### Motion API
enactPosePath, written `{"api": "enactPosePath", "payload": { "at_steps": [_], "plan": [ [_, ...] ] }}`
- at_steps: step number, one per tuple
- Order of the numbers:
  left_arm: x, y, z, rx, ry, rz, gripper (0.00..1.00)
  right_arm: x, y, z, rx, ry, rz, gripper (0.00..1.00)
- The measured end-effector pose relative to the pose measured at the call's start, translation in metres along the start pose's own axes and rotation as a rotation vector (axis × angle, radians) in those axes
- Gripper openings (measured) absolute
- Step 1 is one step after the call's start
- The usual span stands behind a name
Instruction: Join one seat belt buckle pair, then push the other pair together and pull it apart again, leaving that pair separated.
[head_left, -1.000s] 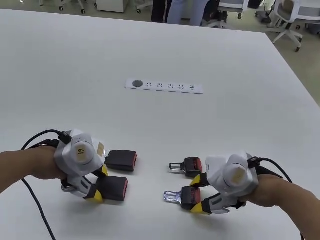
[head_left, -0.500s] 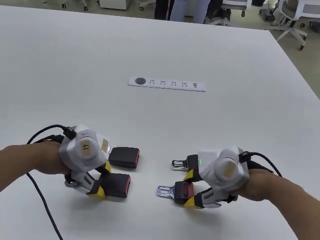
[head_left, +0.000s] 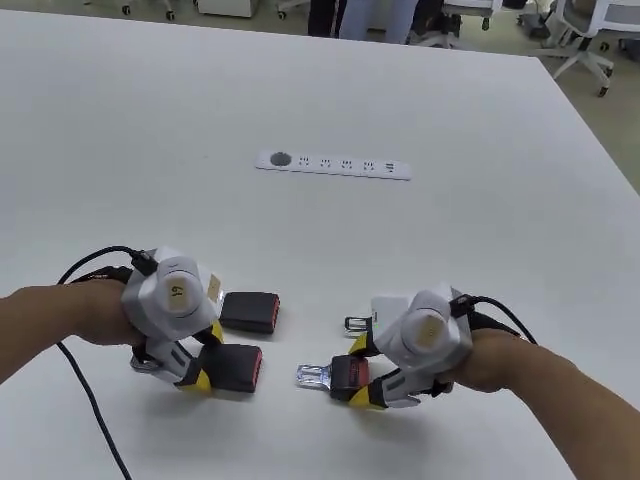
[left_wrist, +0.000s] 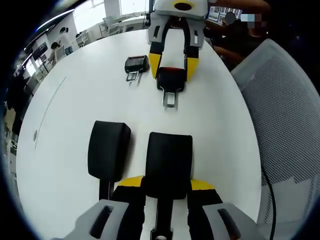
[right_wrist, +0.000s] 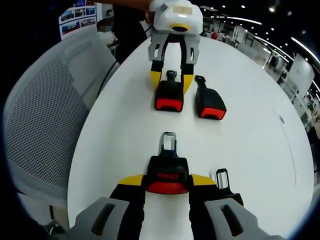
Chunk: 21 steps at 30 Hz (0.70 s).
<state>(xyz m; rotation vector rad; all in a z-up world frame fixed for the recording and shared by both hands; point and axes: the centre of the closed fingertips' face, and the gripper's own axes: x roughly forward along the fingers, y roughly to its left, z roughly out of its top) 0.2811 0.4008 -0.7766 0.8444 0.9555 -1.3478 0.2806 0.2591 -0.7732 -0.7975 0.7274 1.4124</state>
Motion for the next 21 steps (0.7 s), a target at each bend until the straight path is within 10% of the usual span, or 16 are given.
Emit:
{"api": "enactPosePath", "payload": {
  "at_steps": [21],
  "plan": [
    [0.003, 0.005, -0.006, -0.007, 0.006, 0.001, 0.33, 0.014, 0.003, 0.019, -0.012, -0.022, 0.008, 0.3]
  ]
}}
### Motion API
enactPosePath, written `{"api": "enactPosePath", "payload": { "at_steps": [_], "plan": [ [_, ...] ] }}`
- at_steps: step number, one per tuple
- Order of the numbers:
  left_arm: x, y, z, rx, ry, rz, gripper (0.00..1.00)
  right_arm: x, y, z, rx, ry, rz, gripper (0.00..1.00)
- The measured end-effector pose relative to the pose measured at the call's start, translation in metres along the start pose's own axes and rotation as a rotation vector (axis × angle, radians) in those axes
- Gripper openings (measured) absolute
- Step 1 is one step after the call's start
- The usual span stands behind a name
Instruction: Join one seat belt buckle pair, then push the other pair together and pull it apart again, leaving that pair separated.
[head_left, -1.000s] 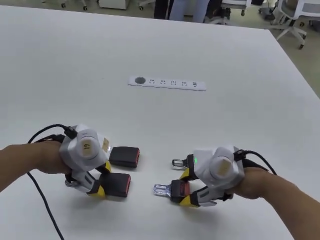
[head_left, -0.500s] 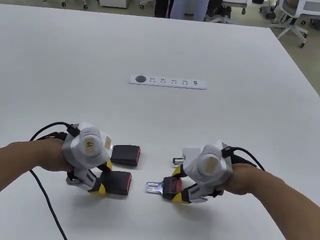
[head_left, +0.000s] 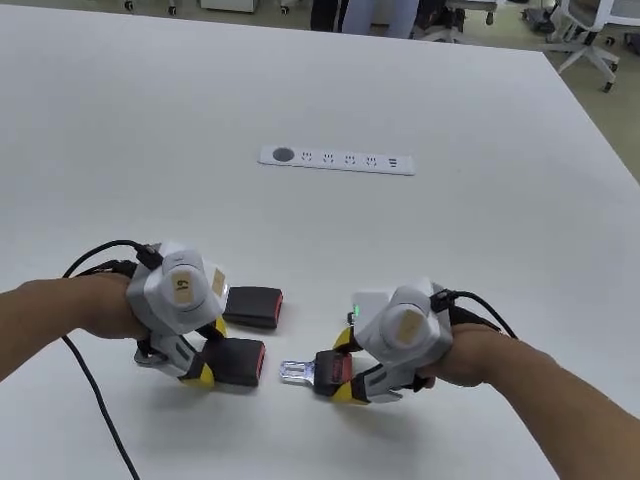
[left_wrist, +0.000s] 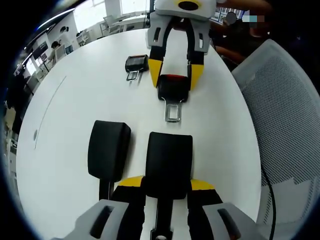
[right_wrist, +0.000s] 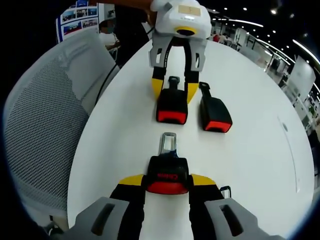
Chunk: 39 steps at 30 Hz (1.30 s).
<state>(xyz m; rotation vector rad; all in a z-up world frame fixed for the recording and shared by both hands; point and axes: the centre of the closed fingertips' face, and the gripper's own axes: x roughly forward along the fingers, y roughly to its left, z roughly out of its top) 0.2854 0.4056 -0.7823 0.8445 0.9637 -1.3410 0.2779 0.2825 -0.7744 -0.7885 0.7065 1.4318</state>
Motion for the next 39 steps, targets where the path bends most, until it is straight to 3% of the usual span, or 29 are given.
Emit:
{"api": "enactPosePath", "payload": {
  "at_steps": [28, 39],
  "plan": [
    [0.001, 0.001, 0.0, -0.012, -0.003, 0.007, 0.33, 0.013, -0.001, 0.021, 0.016, -0.018, 0.005, 0.3],
    [0.0, 0.0, 0.001, -0.013, -0.004, 0.007, 0.33, 0.019, -0.004, 0.028, 0.015, -0.038, -0.019, 0.3]
  ]
}}
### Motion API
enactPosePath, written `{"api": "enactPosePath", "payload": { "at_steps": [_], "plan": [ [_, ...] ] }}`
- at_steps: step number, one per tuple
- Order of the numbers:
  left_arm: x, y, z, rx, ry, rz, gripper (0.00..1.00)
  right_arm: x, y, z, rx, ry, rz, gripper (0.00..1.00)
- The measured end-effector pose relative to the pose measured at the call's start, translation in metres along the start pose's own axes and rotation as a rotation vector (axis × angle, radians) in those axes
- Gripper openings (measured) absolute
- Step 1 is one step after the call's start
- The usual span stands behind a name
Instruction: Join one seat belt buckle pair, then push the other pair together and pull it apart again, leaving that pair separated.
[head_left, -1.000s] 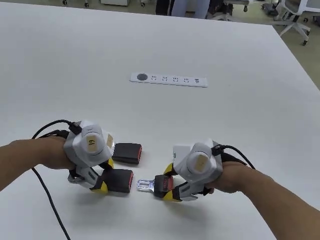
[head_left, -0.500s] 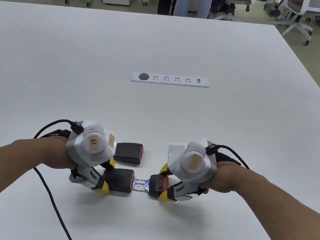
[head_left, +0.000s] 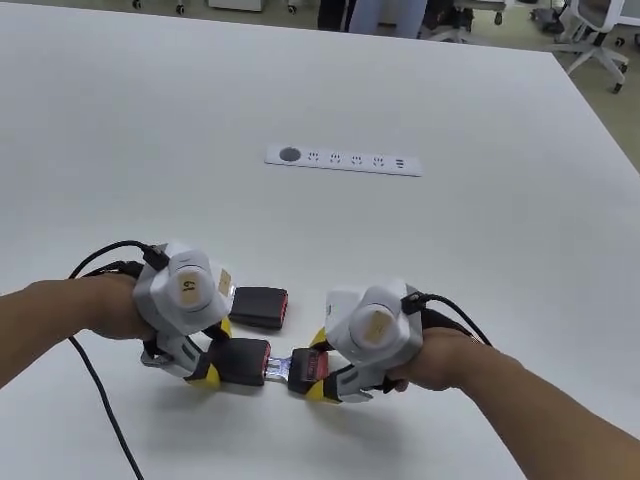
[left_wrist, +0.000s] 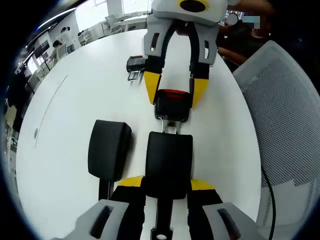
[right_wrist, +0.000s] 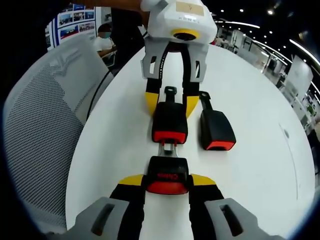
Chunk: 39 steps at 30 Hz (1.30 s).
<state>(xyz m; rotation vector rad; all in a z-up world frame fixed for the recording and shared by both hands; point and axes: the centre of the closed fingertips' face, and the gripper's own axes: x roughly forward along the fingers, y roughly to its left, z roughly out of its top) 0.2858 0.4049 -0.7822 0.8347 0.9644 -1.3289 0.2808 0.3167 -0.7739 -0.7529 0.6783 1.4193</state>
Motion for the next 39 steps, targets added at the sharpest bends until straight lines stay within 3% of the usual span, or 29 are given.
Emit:
{"api": "enactPosePath", "payload": {
  "at_steps": [23, 30, 39],
  "plan": [
    [-0.0005, -0.0016, 0.0023, -0.011, -0.026, 0.008, 0.33, 0.0007, -0.0007, 0.0034, -0.007, -0.045, -0.018, 0.29],
    [-0.0021, -0.0042, 0.0042, -0.016, -0.058, 0.013, 0.32, 0.0026, -0.001, 0.0048, -0.003, -0.048, -0.023, 0.28],
    [-0.0024, -0.0058, 0.0069, 0.003, -0.04, 0.011, 0.32, 0.0046, -0.0007, 0.0058, -0.017, -0.042, -0.018, 0.28]
  ]
}}
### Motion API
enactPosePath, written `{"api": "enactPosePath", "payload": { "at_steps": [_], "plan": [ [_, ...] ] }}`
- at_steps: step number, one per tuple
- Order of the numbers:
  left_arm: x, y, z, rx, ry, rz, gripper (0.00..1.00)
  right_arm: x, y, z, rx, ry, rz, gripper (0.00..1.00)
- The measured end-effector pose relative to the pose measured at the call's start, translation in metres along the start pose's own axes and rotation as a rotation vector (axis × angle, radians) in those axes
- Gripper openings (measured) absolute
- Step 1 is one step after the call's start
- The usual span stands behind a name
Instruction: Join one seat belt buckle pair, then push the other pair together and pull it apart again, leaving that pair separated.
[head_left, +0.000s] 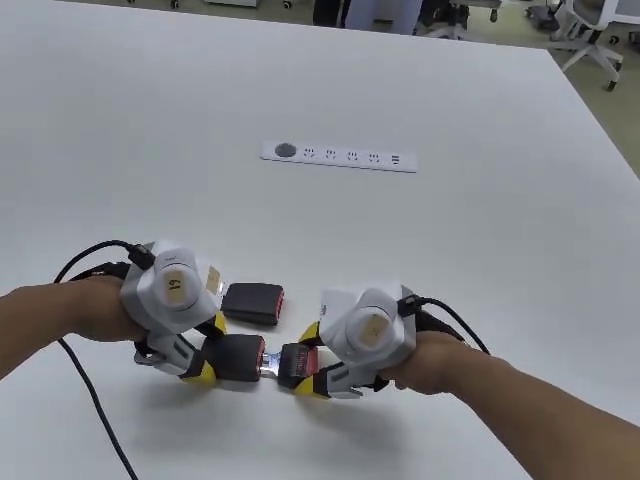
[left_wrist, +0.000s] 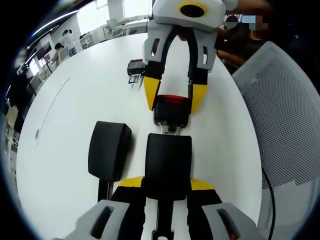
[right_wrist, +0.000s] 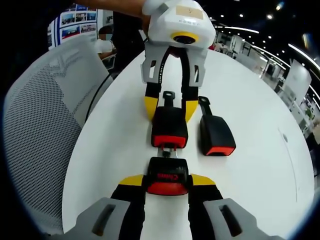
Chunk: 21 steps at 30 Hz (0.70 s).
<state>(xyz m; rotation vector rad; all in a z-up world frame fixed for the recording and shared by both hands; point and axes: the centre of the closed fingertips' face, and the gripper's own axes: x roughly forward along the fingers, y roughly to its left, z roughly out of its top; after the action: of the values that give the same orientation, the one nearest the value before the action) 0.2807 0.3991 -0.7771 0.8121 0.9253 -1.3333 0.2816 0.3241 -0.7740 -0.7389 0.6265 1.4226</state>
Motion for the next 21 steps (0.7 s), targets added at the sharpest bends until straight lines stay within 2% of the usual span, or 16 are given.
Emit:
{"api": "enactPosePath", "payload": {
  "at_steps": [21],
  "plan": [
    [-0.0007, -0.0018, 0.0009, 0.008, 0.006, -0.004, 0.31, 0.0029, 0.0005, 0.0019, -0.002, 0.014, 0.021, 0.27]
  ]
}}
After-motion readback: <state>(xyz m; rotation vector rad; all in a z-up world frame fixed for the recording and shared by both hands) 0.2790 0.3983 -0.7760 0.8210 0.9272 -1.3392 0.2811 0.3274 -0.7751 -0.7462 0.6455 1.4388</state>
